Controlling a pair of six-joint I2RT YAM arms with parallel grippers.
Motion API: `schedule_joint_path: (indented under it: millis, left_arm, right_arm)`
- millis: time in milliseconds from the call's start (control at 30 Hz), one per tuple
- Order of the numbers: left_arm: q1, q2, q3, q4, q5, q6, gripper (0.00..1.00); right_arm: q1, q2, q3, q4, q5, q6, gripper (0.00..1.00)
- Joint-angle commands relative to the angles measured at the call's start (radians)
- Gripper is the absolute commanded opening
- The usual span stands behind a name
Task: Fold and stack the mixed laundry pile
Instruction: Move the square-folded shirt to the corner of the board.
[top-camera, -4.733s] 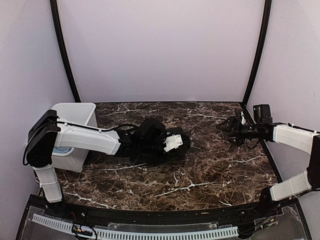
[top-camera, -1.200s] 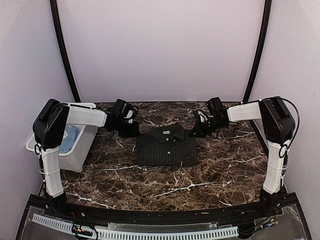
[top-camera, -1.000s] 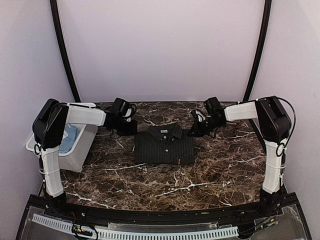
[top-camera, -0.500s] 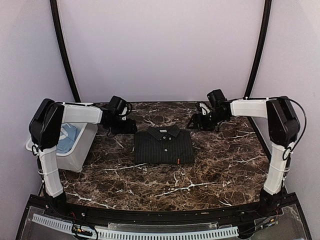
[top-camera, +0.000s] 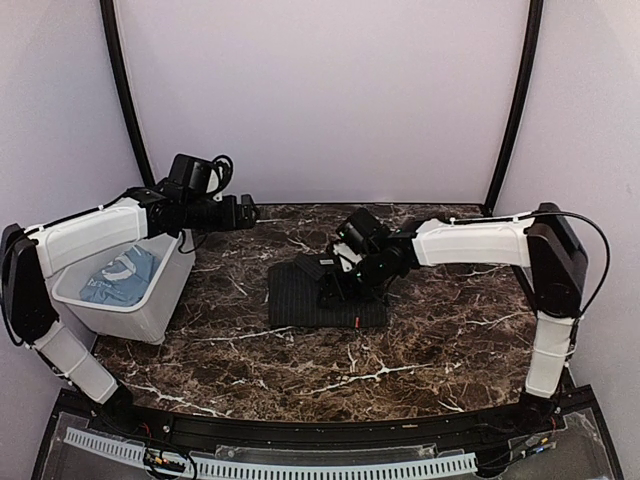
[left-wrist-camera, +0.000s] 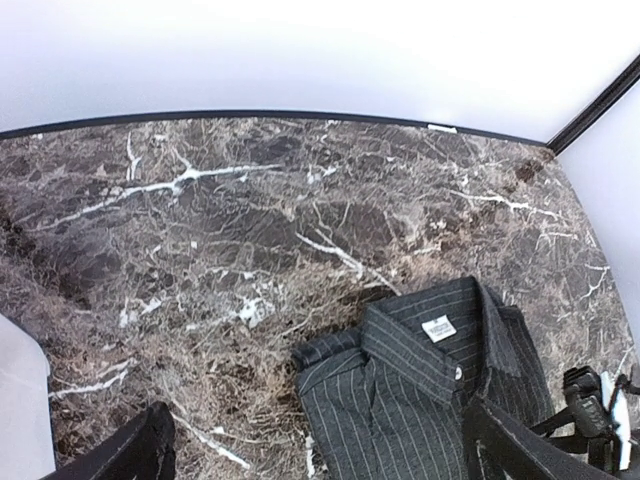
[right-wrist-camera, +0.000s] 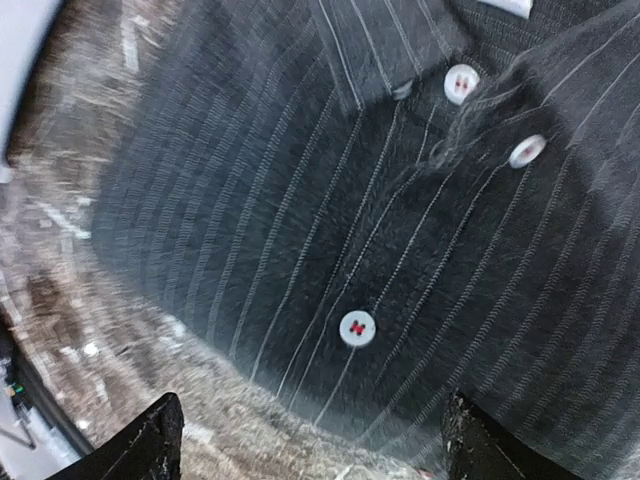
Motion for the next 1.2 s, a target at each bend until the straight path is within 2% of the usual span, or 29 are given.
schedule_joint_path:
  millis: [0,100,200,300,433,733,933,1067,1167]
  left_arm:
    - [-0.022,-0.021,-0.033,-0.017,-0.013,-0.006,0.99]
    - [-0.032,-0.025,-0.034,-0.023,-0.027,-0.001,0.99]
    - [-0.042,-0.030,-0.040,-0.027,-0.043,0.012,0.99]
    - [-0.045,-0.030,-0.039,-0.030,-0.053,0.019,0.99]
    - [-0.047,-0.032,-0.040,-0.030,-0.059,0.024,0.99]
    - [-0.047,-0.031,-0.037,-0.036,-0.087,0.049,0.99]
    - [-0.047,-0.030,-0.033,-0.045,-0.093,0.066,0.99]
    - [-0.047,-0.042,-0.036,-0.053,-0.107,0.073,0.99]
    - [-0.047,-0.059,-0.038,-0.064,-0.104,0.073,0.99]
  right_arm:
    - [0.056,0.144,0.156,-0.092,0.221,0.102,0.86]
    - [0.071,0.248,0.258,-0.158,0.367,0.105,0.87]
    - [0.068,0.359,0.374,-0.236,0.425,0.089,0.89]
    - [0.033,0.389,0.380,-0.206,0.372,0.089,0.91]
    - [-0.062,0.349,0.269,-0.127,0.322,0.054,0.91]
    - [-0.364,0.219,0.085,-0.020,0.163,-0.186,0.93]
    - [-0.522,0.266,0.151,-0.090,0.145,-0.326,0.94]
    - [-0.607,0.273,0.192,-0.090,0.016,-0.382,0.90]
    - [-0.638,0.286,0.260,-0.142,0.010,-0.398,0.89]
